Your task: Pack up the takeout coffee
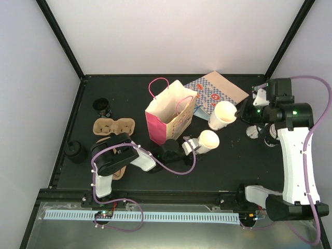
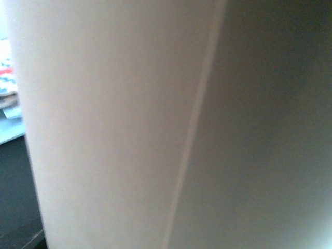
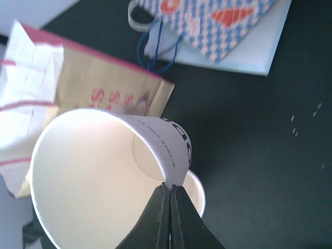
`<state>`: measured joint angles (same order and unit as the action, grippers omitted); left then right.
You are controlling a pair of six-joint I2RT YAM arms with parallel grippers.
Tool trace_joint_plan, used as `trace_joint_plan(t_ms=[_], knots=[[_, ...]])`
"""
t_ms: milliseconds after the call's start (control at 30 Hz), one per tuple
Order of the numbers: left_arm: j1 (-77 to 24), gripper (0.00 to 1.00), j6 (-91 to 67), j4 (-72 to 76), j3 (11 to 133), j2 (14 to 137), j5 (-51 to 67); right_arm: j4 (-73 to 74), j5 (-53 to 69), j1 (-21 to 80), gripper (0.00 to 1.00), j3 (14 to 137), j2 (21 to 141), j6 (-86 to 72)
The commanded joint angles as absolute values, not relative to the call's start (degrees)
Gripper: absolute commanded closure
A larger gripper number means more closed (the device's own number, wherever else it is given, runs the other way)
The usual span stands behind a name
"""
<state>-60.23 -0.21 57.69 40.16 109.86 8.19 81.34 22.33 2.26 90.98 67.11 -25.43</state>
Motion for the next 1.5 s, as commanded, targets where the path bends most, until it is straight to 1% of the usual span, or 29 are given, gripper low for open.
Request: trace_joint_plan(t_ms=[0,100,333,500,700,967,1133,1267,1333,1400,1467], knots=[[-61.4,0.31,-1.7,61.0,37.7,107.1,9.5,75.9,12.7,2.3,0.99,93.6,67.6,-27.8],[-62.5,0.3,-1.8,59.5,36.3,103.9,8.5,71.5,9.3,2.3,0.99,87.8,67.2,-29.4],[-65.2,0.3,-5.4,55.0,32.7,93.3,7.4,54.4,7.2,2.3,0.99,68.0,66.8,-32.8],[-66.4,0.3,-7.6,43.1,34.1,86.5,7.5,44.9,8.2,2.3,0.99,59.2,69.0,-33.1],[-66.9,0.3,-7.0,37.3,33.6,81.9,7.2,39.1,9.3,2.2,0.99,55.3,73.5,-32.8],[-67.0,0.31,-6.2,34.9,33.0,79.3,6.3,35.8,7.9,2.3,0.99,54.0,77.6,-31.6],[-67.0,0.31,-5.9,34.5,32.9,79.0,6.2,36.7,8.1,2.3,0.88,54.5,78.0,-29.9],[-67.0,0.31,-5.2,34.1,33.0,78.8,5.8,38.8,7.4,2.3,0.64,55.5,75.5,-28.6],[-67.0,0.3,-4.8,33.3,33.2,78.5,5.9,40.5,6.7,2.3,0.56,56.3,73.9,-27.7],[-67.0,0.3,-4.6,32.7,33.3,78.0,5.7,42.6,6.1,2.3,0.53,57.4,72.5,-27.0],[-67.0,0.3,-4.4,32.3,33.3,77.7,5.2,44.7,6.9,2.3,0.52,58.4,70.5,-26.0]])
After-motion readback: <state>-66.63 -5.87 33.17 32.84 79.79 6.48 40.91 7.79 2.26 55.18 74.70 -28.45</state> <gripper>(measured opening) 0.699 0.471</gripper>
